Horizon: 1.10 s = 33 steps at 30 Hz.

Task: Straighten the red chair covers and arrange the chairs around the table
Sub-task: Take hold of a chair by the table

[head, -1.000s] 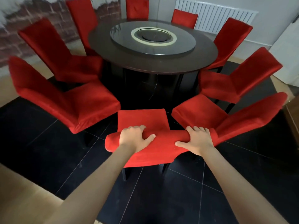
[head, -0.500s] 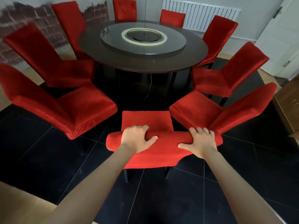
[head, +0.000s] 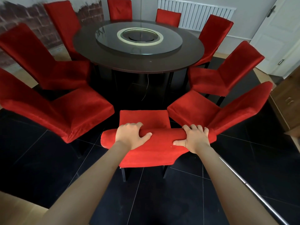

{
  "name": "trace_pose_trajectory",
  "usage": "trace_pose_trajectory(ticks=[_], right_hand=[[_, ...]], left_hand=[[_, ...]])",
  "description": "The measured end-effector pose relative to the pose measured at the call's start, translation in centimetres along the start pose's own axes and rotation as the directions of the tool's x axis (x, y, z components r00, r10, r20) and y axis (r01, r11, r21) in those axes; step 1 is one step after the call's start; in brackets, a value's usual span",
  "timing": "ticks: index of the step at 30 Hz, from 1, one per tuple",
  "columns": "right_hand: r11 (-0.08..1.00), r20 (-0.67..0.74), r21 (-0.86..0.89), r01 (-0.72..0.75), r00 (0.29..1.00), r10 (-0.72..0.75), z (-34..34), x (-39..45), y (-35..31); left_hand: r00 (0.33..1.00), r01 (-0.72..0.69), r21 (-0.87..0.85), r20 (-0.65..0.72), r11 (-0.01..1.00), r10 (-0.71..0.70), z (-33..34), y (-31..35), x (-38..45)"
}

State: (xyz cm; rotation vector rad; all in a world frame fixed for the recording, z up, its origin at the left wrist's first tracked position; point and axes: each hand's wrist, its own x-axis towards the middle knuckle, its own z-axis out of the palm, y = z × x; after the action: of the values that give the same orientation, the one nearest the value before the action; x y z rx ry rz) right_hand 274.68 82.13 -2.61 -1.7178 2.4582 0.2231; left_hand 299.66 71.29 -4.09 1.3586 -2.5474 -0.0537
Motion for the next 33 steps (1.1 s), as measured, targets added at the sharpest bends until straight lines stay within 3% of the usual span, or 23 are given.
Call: trace_pose_trajectory(ticks=[25, 33], right_hand=[[0.993, 0.006, 0.077, -0.085, 0.996, 0.084, -0.7, 1.8, -0.9], [0.976, -0.059, 0.179, -0.124, 0.989, 0.136, -0.4, -0.5, -0.4]], left_hand=[[0.999, 0.04, -0.007, 0.036, 0.999, -0.039, 0.4, -0.3, 2.2], [0.998, 0.021, 0.007, 0.056, 1.0, -0.022, 0.1, -0.2, 2.4]])
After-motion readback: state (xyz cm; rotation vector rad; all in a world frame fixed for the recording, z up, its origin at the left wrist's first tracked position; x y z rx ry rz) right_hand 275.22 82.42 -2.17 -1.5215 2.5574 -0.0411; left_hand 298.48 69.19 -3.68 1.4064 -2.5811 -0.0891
